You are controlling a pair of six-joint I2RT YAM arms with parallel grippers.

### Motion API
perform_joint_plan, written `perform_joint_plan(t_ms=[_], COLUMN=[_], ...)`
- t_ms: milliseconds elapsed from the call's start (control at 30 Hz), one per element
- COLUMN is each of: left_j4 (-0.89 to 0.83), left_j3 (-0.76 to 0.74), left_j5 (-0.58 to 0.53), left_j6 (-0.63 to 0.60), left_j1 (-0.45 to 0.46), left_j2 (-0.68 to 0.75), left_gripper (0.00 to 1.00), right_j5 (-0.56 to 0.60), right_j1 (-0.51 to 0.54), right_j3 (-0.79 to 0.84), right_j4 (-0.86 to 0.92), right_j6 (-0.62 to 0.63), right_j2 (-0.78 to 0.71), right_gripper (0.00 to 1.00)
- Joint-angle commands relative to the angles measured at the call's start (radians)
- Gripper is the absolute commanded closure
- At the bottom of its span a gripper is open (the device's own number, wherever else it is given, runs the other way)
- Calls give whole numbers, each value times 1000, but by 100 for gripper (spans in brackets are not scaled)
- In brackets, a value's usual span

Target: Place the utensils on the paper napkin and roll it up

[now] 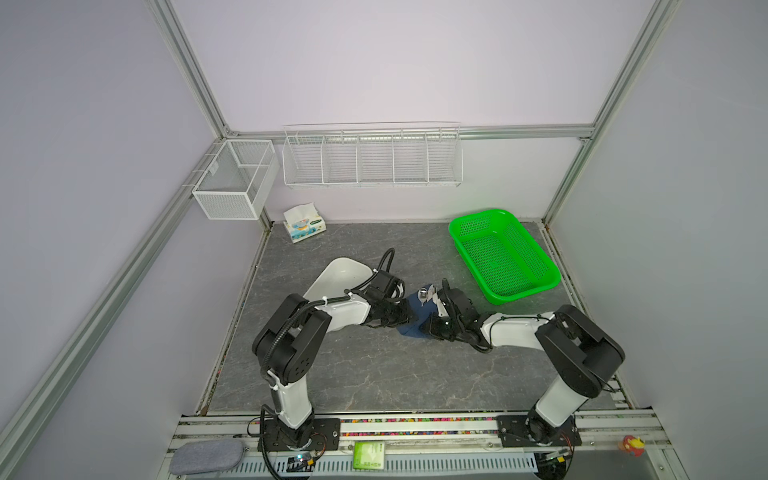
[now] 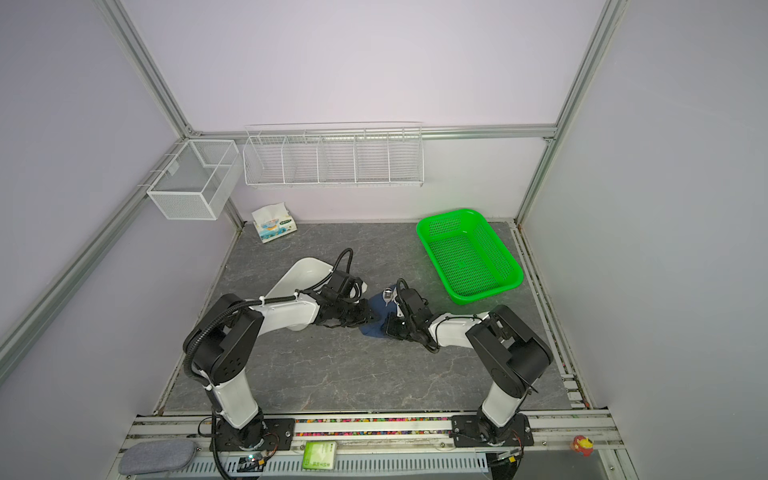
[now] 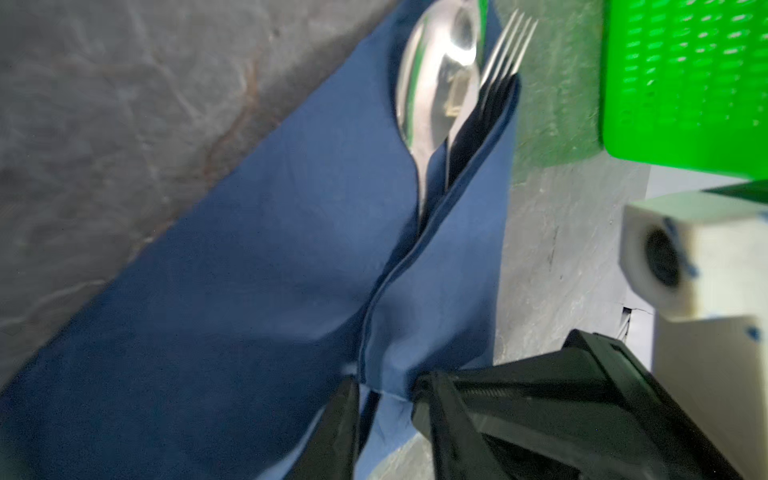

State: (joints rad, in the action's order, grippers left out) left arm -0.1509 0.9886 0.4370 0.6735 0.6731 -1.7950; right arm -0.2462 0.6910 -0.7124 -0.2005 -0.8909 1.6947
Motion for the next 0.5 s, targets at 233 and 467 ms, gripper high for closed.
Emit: perform_joint_plan(t_ms=[233, 467], left_j4=[-94, -87], left_j3=[-42, -54], left_j5=[-95, -26], left_j6=[-10, -29], left_j1=[-30, -135], left_j2=[97, 84], left_gripper=[54, 53], right_j5=[39, 34], right_j1=[4, 4], right_j3=[1, -2], right_j4=[70, 69], right_j6=[-22, -22], right_j2=[34, 42], right_gripper=[87, 88])
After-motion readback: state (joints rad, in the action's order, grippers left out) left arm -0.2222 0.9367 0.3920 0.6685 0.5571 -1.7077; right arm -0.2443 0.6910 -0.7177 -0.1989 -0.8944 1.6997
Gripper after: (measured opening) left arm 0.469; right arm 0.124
